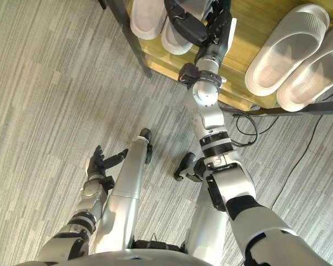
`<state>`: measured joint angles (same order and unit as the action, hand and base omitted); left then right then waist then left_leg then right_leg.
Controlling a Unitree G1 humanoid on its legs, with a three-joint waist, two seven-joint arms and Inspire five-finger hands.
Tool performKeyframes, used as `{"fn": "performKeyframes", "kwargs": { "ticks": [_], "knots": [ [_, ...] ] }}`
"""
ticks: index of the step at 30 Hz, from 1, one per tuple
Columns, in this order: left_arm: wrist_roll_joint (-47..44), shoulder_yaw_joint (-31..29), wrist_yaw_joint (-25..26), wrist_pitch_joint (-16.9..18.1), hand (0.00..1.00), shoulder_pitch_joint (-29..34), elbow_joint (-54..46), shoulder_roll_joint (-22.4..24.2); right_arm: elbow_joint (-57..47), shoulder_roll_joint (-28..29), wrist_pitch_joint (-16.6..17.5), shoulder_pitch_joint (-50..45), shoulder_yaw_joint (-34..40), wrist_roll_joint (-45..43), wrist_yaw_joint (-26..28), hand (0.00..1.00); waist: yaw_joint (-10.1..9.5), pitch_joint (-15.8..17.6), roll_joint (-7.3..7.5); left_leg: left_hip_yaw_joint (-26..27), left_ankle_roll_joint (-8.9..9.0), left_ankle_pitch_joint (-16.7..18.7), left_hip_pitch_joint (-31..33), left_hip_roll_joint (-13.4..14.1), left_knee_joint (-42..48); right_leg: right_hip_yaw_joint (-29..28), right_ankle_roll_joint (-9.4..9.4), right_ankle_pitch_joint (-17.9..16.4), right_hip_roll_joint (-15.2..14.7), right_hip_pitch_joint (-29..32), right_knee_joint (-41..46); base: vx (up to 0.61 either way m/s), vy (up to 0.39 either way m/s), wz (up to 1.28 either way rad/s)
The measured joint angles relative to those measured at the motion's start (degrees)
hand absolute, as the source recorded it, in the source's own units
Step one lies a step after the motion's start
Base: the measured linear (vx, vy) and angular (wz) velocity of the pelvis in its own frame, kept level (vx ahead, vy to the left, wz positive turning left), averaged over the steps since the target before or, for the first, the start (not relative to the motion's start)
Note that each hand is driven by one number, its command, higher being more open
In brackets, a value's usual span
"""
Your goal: Organize the slippers on the shoe rack
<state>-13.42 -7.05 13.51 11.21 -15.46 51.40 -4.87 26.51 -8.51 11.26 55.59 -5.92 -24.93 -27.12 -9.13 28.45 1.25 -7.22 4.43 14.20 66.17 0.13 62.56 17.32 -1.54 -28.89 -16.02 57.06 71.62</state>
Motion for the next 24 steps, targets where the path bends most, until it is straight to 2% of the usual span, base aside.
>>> {"fn": "performKeyframes", "kwargs": {
  "ticks": [4, 8, 11, 12, 14, 17, 18, 21, 24],
  "knots": [
    [0.0, 0.1, -0.3, -0.2, 1.0, 0.7, -0.2, 0.0, -3.1, -0.3, -0.6, -3.5, 0.0, 0.2, 1.1, 1.0, 0.23, 0.0, -0.26, 0.2, -0.1, 0.1, -1.7, 0.4, 0.2, 0.0, 0.01, 0.0, 0.3, -1.9, -0.3, 0.0, 0.003, -0.02],
    [-0.1, -0.3, 0.2, -0.4, 1.0, 3.9, -1.1, 0.2, -13.2, 0.4, -0.9, -17.8, -0.9, 1.8, 2.6, 1.0, 0.67, -0.2, -0.2, 1.2, -0.59, 0.3, -9.3, 0.8, -3.0, -0.2, 0.62, 0.2, 0.7, -9.2, -3.7, 0.0, 0.014, -0.04],
    [-0.6, -1.1, 0.3, -0.5, 1.0, 4.3, -1.4, -0.1, -20.2, 1.9, -0.9, -28.1, -2.4, 3.6, 4.0, 1.0, 1.43, -0.4, 0.02, 3.4, -1.1, -0.1, -14.7, 2.7, -7.0, -0.1, 1.18, 1.3, 1.2, -14.0, -7.6, 0.0, 0.017, -0.1],
    [-0.6, -1.1, 0.4, -0.5, 1.0, 5.0, -2.0, -0.4, -23.6, 2.8, -0.9, -34.4, -3.8, 3.6, 4.9, 1.0, 2.04, -1.3, 0.26, 5.1, -1.53, -0.5, -17.9, 3.7, -9.6, -0.2, 1.37, 1.9, 1.5, -16.8, -10.2, 0.03, 0.006, -0.07],
    [-0.3, -0.5, -0.4, -0.4, 1.0, 5.9, -2.9, -0.4, -27.2, 3.6, -0.9, -41.2, -5.5, 4.8, 6.9, 1.0, 2.96, -2.3, 0.34, 6.4, -1.5, -0.9, -21.9, 4.5, -12.3, -0.1, 1.61, 2.7, 2.0, -20.5, -13.4, 0.06, 0.013, -0.1],
    [0.6, 2.3, -1.9, -0.1, 1.0, 8.2, -2.8, -0.4, -29.3, 3.7, -0.7, -48.4, -7.6, 6.7, 9.6, 1.0, 3.98, -4.0, 0.95, 7.4, -1.52, -1.3, -27.6, 4.3, -16.5, -0.5, 2.17, 3.6, 2.1, -25.4, -17.3, 0.14, 0.032, -0.1],
    [2.1, 6.0, -3.3, -0.2, 1.0, 10.4, -1.4, -0.9, -29.4, 3.0, -0.6, -53.7, -9.0, 8.0, 12.0, 1.0, 4.98, -7.3, 1.13, 7.8, -1.49, -1.8, -31.5, 4.0, -20.7, -0.2, 2.83, 4.6, 2.6, -29.2, -21.7, 0.15, 0.034, -0.05],
    [4.0, 9.1, -4.2, -0.5, 1.0, 10.9, 1.2, -1.9, -29.4, 1.6, -0.1, -58.6, -9.4, 10.8, 14.7, 1.0, 5.47, -9.4, 1.51, 8.2, -1.44, -3.2, -36.6, 3.8, -26.4, 0.2, 3.32, 6.3, 3.4, -34.0, -27.6, 0.13, 0.027, -0.03],
    [5.0, 10.9, -4.4, -0.6, 1.0, 11.7, 3.0, -2.9, -28.1, -0.2, 0.1, -60.8, -9.2, 13.9, 17.0, 1.0, 6.77, -10.6, 2.23, 8.5, -1.44, -4.9, -40.9, 3.5, -31.8, 0.6, 3.74, 8.2, 4.0, -37.8, -32.9, 0.12, 0.03, 0.0]
  ]
}}
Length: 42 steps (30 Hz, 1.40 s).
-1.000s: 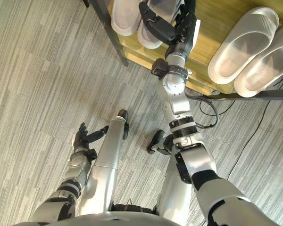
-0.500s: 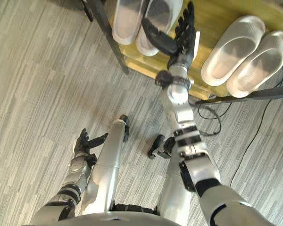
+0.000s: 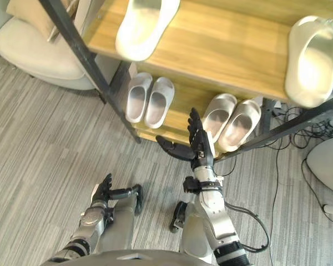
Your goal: Organize the slippers on the shoe rack
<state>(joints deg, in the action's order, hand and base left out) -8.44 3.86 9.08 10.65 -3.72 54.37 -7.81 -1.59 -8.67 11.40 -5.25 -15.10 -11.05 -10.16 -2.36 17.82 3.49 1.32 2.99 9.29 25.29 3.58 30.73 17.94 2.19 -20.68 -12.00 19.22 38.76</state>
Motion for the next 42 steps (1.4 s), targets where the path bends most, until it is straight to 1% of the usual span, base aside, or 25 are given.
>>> {"fn": "performKeyframes", "kwargs": {
  "ticks": [1, 2, 3, 5, 6, 7, 9, 11, 14, 18, 21, 22, 24, 28, 30, 31, 32, 33, 36, 37, 39, 40, 41, 42],
  "knots": [
    [0.2, 1.0, -0.4, 0.0, 1.0, 0.2, 1.0, -0.5, 1.7, -0.7, 0.2, -0.7, 0.7, 0.9, 0.9, 1.0, 0.26, -0.2, 0.28, 0.5, -0.07, -1.1, -2.7, -0.2, -3.3, 0.0, 0.17, 1.1, 0.3, -2.3, -3.0, 0.14, 0.043, -0.11],
    [0.3, 2.1, -0.7, -0.2, 1.0, 1.1, 1.6, -0.8, 5.6, -1.4, 0.3, -0.8, 0.9, 2.2, 1.3, 1.0, 0.85, -1.3, 0.26, 0.9, -0.11, -2.4, -5.6, -0.3, -6.9, 0.0, 0.55, 2.5, 0.8, -4.7, -6.7, 0.14, 0.043, -0.11],
    [0.3, 2.3, -0.8, -0.2, 1.0, 1.3, 1.9, -0.8, 6.7, -1.4, 0.3, -0.8, 1.0, 2.5, 1.4, 1.0, 1.01, -1.7, 0.18, 1.0, -0.12, -2.7, -6.2, -0.3, -7.8, 0.0, 0.6, 2.9, 1.0, -5.2, -7.6, 0.14, 0.043, -0.15],
    [1.4, 4.0, -1.1, -0.8, 1.0, 2.6, 2.9, -0.7, 14.5, -1.1, 0.1, -1.4, 3.1, 4.0, 2.1, 1.0, 1.27, -3.5, -0.72, 1.9, -0.12, -4.5, -11.0, -0.5, -13.7, -0.1, 1.19, 5.2, 1.9, -9.3, -13.4, 0.12, 0.035, -0.14],
    [1.5, 4.2, -1.3, -0.8, 1.0, 2.9, 3.1, -0.7, 16.0, -1.1, 0.1, -1.8, 3.6, 4.5, 2.1, 1.0, 1.29, -4.0, -1.0, 2.1, -0.14, -4.8, -11.8, -0.5, -14.8, -0.2, 1.27, 5.5, 2.1, -10.0, -14.5, 0.13, 0.029, -0.14],
    [1.7, 4.9, -1.7, -0.9, 1.0, 3.7, 3.4, -0.1, 20.4, -1.1, -0.1, -2.8, 5.5, 4.8, 2.4, 1.0, 1.34, -5.3, -2.03, 2.6, -0.23, -5.8, -14.2, -0.6, -17.7, -0.3, 1.54, 6.8, 2.5, -12.1, -17.5, 0.12, 0.02, -0.12],
    [2.1, 5.0, -1.9, -0.9, 1.0, 4.3, 3.3, 0.2, 23.7, -1.1, -0.2, -3.3, 6.7, 5.0, 2.5, 1.0, 1.46, -5.8, -2.75, 2.9, -0.2, -6.5, -16.0, -0.7, -19.7, -0.4, 1.71, 7.6, 2.8, -13.8, -19.6, 0.09, 0.008, -0.1],
    [2.5, 5.0, -2.1, -0.9, 1.0, 5.2, 3.3, 0.9, 29.7, -1.2, -1.1, -3.6, 8.3, 5.5, 2.6, 1.0, 1.84, -7.0, -3.88, 3.1, -0.15, -8.1, -18.7, -0.7, -23.5, -0.5, 1.9, 9.6, 3.7, -16.5, -23.6, 0.05, -0.011, -0.1],
    [2.8, 6.2, -2.1, -0.9, 1.0, 5.8, 3.3, 1.4, 36.6, -1.1, -1.6, -3.6, 9.5, 5.5, 2.7, 1.0, 2.43, -8.1, -4.82, 3.1, 0.06, -9.8, -21.2, -0.5, -27.2, -0.6, 1.84, 11.9, 4.8, -19.1, -28.1, 0.02, -0.008, -0.07],
    [3.0, 6.7, -2.1, -0.9, 1.0, 6.0, 3.3, 2.0, 44.1, -0.5, -1.9, -3.6, 9.7, 6.3, 2.7, 1.0, 2.62, -8.7, -5.05, 3.3, 0.03, -11.0, -23.9, -0.5, -29.8, -0.8, 1.68, 14.4, 5.9, -22.2, -32.5, -0.04, 0.008, -0.07],
    [3.4, 9.5, -2.2, -0.9, 1.0, 6.0, 3.0, 2.1, 49.8, 0.5, -2.4, -3.5, 11.7, 6.5, 3.0, 1.0, 2.68, -9.4, -5.61, 3.0, -0.08, -12.7, -25.0, -0.7, -32.2, -0.9, 1.59, 15.9, 6.3, -23.0, -34.6, -0.08, 0.022, 0.0],
    [3.4, 9.6, -2.2, -0.9, 1.0, 6.0, 3.0, 2.2, 50.0, 0.5, -2.5, -3.5, 11.8, 6.5, 3.0, 1.0, 2.68, -9.4, -5.65, 3.0, -0.09, -12.7, -25.1, -0.7, -32.4, -0.9, 1.6, 16.0, 6.3, -23.0, -34.7, -0.09, 0.028, -0.01],
    [3.5, 11.9, -2.1, -0.9, 1.0, 6.6, 1.0, 2.0, 51.6, 0.6, -3.0, -3.2, 13.0, 6.4, 3.0, 1.0, 2.73, -9.7, -6.0, 2.9, -0.16, -13.5, -26.0, -0.7, -33.8, -1.0, 1.6, 16.8, 6.5, -23.6, -35.8, -0.08, 0.03, -0.03],
    [3.6, 20.7, -2.3, -1.2, 1.0, 8.6, -8.6, 0.8, 53.5, 0.8, -3.0, -3.0, 14.3, 4.4, 2.8, 1.0, 2.73, -10.2, -6.51, 2.6, 0.04, -14.3, -26.6, -0.9, -35.7, -1.0, 1.81, 17.5, 6.4, -23.6, -36.2, -0.08, 0.038, 0.03],
    [3.5, 25.4, -3.2, -1.3, 1.0, 9.8, -17.4, -0.6, 53.8, 1.5, -3.2, -2.9, 15.3, 2.7, 2.8, 1.0, 2.73, -10.2, -6.57, 2.4, 0.04, -14.3, -26.5, -1.0, -35.7, -1.0, 2.08, 17.5, 6.2, -23.6, -36.3, -0.04, 0.028, 0.01],
    [3.4, 28.7, -3.8, -1.3, 1.0, 10.4, -24.2, -1.8, 54.2, 1.8, -3.2, -2.9, 16.2, 1.8, 2.8, 1.0, 2.73, -10.4, -6.65, 2.2, 0.03, -14.3, -26.5, -1.1, -35.7, -0.9, 2.09, 17.5, 6.1, -23.6, -36.3, -0.01, 0.021, 0.06],
    [2.8, 31.6, -5.9, -0.7, 1.0, 10.9, -31.7, -3.1, 54.4, 1.8, -3.2, -2.9, 16.4, 1.2, 2.8, 1.0, 2.74, -10.7, -6.81, 2.0, -0.06, -14.2, -26.3, -1.3, -35.7, -0.8, 2.13, 17.5, 6.0, -23.6, -36.5, 0.0, 0.022, 0.05],
    [2.6, 32.2, -6.4, -0.5, 1.0, 10.9, -33.4, -3.2, 54.5, 1.8, -3.2, -2.9, 16.4, 1.1, 2.7, 1.0, 2.74, -10.8, -6.85, 2.0, -0.09, -14.2, -26.3, -1.4, -35.7, -0.7, 2.17, 17.5, 6.0, -23.6, -36.5, 0.01, 0.008, 0.05],
    [1.6, 37.9, -10.3, 0.8, 1.0, 9.8, -45.5, -3.6, 55.1, 1.8, -3.2, -3.2, 16.4, 0.7, 2.9, 1.0, 2.96, -12.4, -7.28, 1.3, -0.76, -14.3, -26.5, -1.8, -35.7, -0.1, 2.12, 17.7, 6.0, -24.5, -37.7, 0.05, -0.002, 0.08],
    [1.7, 38.6, -10.7, 0.9, 1.0, 9.1, -46.9, -3.6, 55.1, 1.8, -3.2, -3.3, 16.3, 0.7, 2.9, 1.0, 2.99, -12.6, -7.35, 1.2, -0.76, -14.3, -26.5, -1.9, -35.7, 0.0, 2.12, 17.7, 6.0, -24.6, -37.8, 0.06, -0.009, 0.14],
    [1.7, 40.0, -10.9, 1.3, 1.0, 5.2, -50.9, -3.6, 55.1, 1.8, -3.2, -3.4, 16.1, 0.8, 3.7, 1.0, 3.09, -12.9, -7.53, 0.3, -0.77, -14.3, -27.0, -2.0, -35.7, 0.7, 2.05, 17.6, 6.3, -25.9, -38.5, 0.05, -0.031, 0.12],
    [1.7, 40.0, -10.9, 1.4, 1.0, 4.6, -51.2, -3.6, 55.1, 1.8, -3.2, -3.4, 16.1, 0.8, 3.8, 1.0, 3.1, -12.9, -7.55, 0.2, -0.77, -14.3, -27.1, -2.0, -35.7, 0.8, 2.04, 17.6, 6.4, -26.0, -38.6, 0.04, -0.058, 0.12],
    [1.7, 39.7, -10.0, 1.4, 1.0, 1.2, -52.7, -3.6, 55.1, 1.8, -3.2, -3.4, 16.1, 0.8, 4.0, 1.0, 3.17, -13.1, -7.56, -0.4, -0.76, -14.3, -27.2, -1.9, -35.7, 1.2, 1.97, 17.6, 6.7, -26.4, -39.0, 0.01, -0.036, 0.07],
    [1.6, 39.5, -9.7, 1.4, 1.0, 0.2, -53.2, -3.6, 55.0, 1.7, -3.2, -3.4, 16.1, 0.8, 4.0, 1.0, 3.17, -13.2, -7.66, -0.4, -0.75, -14.3, -27.2, -1.8, -35.7, 1.2, 1.95, 17.6, 6.7, -26.5, -39.1, 0.01, -0.038, 0.06]
  ]
}}
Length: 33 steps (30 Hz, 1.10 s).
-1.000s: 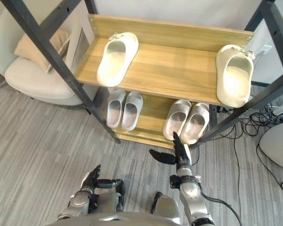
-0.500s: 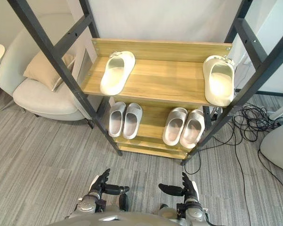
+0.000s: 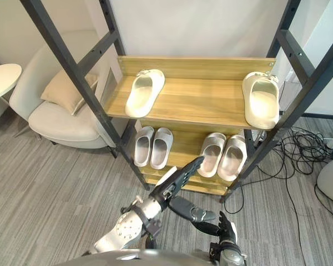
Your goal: Organize the slippers on the shoe rack
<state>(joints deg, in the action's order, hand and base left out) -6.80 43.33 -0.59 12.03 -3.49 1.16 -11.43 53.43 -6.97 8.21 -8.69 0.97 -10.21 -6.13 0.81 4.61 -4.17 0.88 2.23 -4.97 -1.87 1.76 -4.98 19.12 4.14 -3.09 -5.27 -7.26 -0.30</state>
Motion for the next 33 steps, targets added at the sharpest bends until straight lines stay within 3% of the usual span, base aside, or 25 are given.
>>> {"fn": "performKeyframes", "kwargs": {
  "ticks": [12, 19, 24, 26, 33],
  "knots": [
    [-1.4, -8.4, 6.5, 1.3, 1.0, -9.5, -8.3, 0.0, -0.2, -1.8, -0.1, -0.7, -2.2, 1.2, 1.5, 1.0, 0.74, -0.9, 0.68, 0.0, 0.25, 0.3, -0.9, 0.3, 0.0, -0.2, -0.08, 0.0, 0.1, -1.0, -0.4, 0.0, 0.0, 0.0],
    [5.2, -19.0, 12.0, 2.3, 1.0, -16.6, -6.2, -0.8, -0.2, -2.2, -0.3, -2.1, -2.2, 1.2, 2.3, 1.0, 1.11, -1.6, 2.12, 0.1, 0.25, 0.3, -0.9, 0.3, 0.0, -0.4, -0.12, 0.0, 0.2, -0.9, -0.4, 0.0, 0.0, 0.0],
    [8.7, -25.0, 15.2, 2.1, 1.0, -21.0, 3.4, -4.1, -0.2, -2.2, -0.5, -2.2, -2.2, 1.3, 2.8, 1.0, 1.33, -1.7, 2.51, 0.1, 0.25, 0.3, -0.9, 0.3, 0.0, -0.4, -0.3, 0.2, 0.3, -0.9, -0.6, 0.0, 0.0, 0.0],
    [10.4, -27.0, 15.9, 0.5, 1.0, -23.3, 8.5, -6.9, -0.2, -2.1, -0.5, -2.1, -2.2, 1.3, 3.4, 1.0, 1.48, -1.4, 2.96, 0.1, 0.26, 0.3, -0.8, 0.3, 0.0, -0.4, -0.3, 0.3, 0.3, -0.8, -1.0, 0.0, 0.0, 0.0],
    [18.2, -27.1, 16.5, -1.5, 1.0, -31.1, 17.1, -16.5, -0.4, -2.0, -0.5, -1.8, -2.2, 1.8, 3.8, 1.0, 1.86, -0.7, 4.18, 0.6, 0.25, 0.3, 0.6, 0.1, 0.0, -1.0, -0.34, 0.8, 0.3, 0.6, -1.4, 0.02, 0.006, -0.04]
  ]
}}
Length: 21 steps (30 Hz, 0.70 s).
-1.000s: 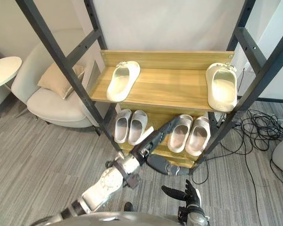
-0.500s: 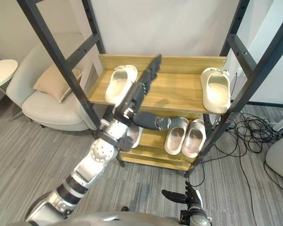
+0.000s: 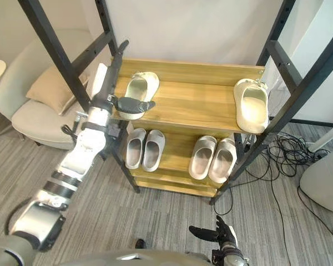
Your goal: Organize the slippers on the shoe rack
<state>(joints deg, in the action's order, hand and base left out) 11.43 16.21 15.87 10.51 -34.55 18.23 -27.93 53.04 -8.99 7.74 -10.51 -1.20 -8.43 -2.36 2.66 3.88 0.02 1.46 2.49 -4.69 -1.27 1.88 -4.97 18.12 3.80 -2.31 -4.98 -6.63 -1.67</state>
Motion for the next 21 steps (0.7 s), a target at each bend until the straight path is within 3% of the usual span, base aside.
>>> {"fn": "performKeyframes", "kwargs": {
  "ticks": [5, 21],
  "knots": [
    [5.5, 0.0, 0.0, -1.2, 1.0, -3.7, 2.4, -4.6, -1.1, 0.0, 0.1, -0.1, 0.0, 0.0, 0.5, 1.0, 0.5, 0.4, -0.09, 0.9, 0.0, 0.0, 0.0, 0.1, 0.0, -1.5, -0.38, 0.5, -0.1, 0.7, -0.2, 0.0, 0.013, -0.15],
    [20.1, -1.5, 2.7, -4.9, 1.0, -8.5, 4.6, -6.4, -1.2, 0.1, 0.4, -0.5, 0.1, 0.6, 0.8, 1.0, 1.23, 1.9, -0.51, 2.5, 0.23, 0.2, 0.4, 0.4, 0.0, -4.3, -0.28, 1.9, 0.0, 2.4, -0.5, -0.03, 0.018, -0.09]
  ]
}}
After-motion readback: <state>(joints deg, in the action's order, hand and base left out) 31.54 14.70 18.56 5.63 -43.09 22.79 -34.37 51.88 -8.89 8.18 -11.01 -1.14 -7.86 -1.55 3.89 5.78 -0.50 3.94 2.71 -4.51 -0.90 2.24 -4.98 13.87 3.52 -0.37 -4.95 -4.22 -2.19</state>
